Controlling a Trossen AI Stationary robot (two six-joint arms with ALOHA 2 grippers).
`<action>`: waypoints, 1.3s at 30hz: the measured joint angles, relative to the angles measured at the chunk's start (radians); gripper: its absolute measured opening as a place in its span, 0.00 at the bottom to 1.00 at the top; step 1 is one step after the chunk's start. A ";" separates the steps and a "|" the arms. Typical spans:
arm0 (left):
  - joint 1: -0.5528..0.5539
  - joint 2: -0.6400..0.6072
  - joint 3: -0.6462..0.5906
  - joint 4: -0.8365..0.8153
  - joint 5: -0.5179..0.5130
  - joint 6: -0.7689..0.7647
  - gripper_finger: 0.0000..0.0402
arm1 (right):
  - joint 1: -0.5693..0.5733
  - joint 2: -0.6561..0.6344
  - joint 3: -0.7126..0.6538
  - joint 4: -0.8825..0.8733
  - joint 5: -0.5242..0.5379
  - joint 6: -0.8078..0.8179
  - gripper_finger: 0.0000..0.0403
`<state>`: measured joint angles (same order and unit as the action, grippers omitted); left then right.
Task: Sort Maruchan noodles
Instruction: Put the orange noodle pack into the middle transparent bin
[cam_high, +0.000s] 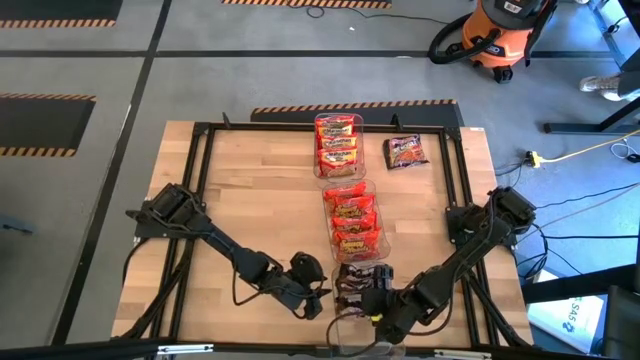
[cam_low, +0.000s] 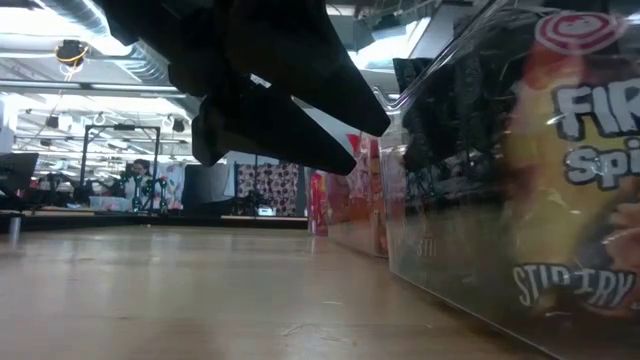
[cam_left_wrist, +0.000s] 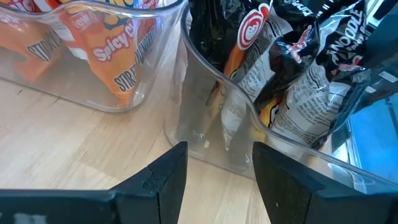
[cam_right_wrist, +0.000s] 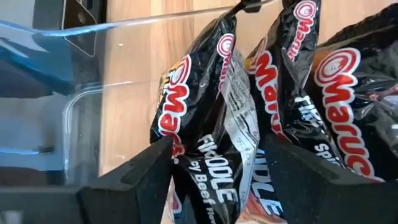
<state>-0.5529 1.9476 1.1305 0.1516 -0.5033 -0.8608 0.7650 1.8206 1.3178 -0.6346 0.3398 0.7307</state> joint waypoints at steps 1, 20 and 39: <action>0.000 0.000 0.000 0.000 0.002 0.000 0.44 | 0.000 0.000 0.000 0.002 0.000 0.000 0.58; 0.000 -0.009 0.000 -0.013 0.112 0.057 0.44 | 0.022 -0.064 0.256 -0.331 -0.039 -0.106 0.58; 0.062 -0.135 -0.002 -0.294 0.094 0.225 0.44 | -0.549 -0.796 -0.396 -0.412 0.286 -0.050 0.58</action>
<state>-0.4914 1.8122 1.1289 -0.1419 -0.4096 -0.6359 0.2165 1.0244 0.9220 -1.0464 0.6254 0.6803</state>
